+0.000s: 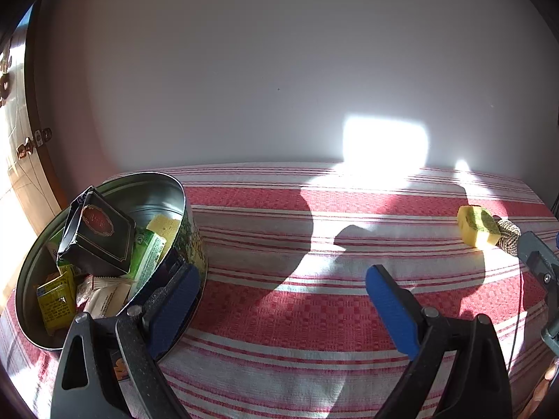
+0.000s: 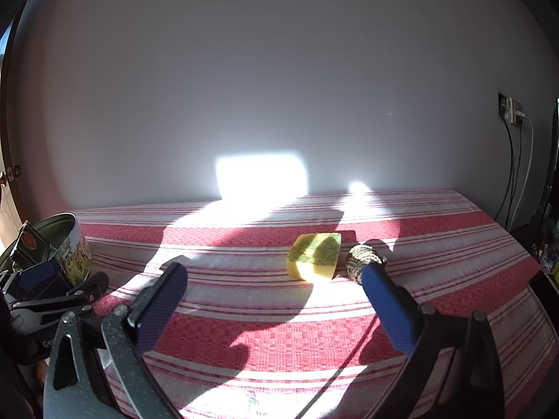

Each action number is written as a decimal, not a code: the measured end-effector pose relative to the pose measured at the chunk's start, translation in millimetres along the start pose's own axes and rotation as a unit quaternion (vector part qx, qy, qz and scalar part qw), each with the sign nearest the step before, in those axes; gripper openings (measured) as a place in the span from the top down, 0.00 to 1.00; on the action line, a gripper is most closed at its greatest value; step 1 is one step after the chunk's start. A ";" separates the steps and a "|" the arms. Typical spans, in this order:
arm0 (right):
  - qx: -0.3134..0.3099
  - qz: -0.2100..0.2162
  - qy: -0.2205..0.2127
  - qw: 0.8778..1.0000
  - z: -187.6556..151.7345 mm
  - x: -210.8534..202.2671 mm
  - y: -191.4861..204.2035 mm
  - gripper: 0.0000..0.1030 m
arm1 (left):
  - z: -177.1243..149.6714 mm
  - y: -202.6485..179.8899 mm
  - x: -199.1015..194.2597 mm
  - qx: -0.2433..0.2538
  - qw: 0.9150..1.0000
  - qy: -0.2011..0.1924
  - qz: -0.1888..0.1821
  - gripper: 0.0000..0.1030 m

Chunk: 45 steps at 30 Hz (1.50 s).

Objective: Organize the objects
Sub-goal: 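Move both open tools back toward the yellow sponge and twine ball, then lower both open tools over the yellow sponge and twine ball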

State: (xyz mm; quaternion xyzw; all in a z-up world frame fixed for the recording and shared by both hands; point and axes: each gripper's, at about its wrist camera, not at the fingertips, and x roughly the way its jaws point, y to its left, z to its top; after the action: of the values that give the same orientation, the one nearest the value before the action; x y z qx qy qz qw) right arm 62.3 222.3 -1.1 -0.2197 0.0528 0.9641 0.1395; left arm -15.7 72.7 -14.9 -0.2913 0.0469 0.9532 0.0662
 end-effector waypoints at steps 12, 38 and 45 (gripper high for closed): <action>0.013 -0.031 0.005 0.999 -4.9 -6.9 -37.1 0.05 | -3.8 -17.2 2.6 0.016 1.000 0.005 -0.013 0.05; 0.042 -0.063 0.036 0.996 0.9 12.7 -119.0 0.06 | 3.9 -113.1 21.8 0.072 0.995 0.039 -0.065 0.05; 0.044 -0.057 0.042 0.997 2.0 18.0 -125.0 0.06 | 8.3 -125.8 31.7 0.070 0.994 0.049 -0.073 0.05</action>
State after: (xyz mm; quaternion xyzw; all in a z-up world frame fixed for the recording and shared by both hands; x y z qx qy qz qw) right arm 82.5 346.5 -12.3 -0.2563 0.0880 0.9412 0.2016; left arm -26.9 201.1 -32.2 -0.3348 0.0954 0.9248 0.1537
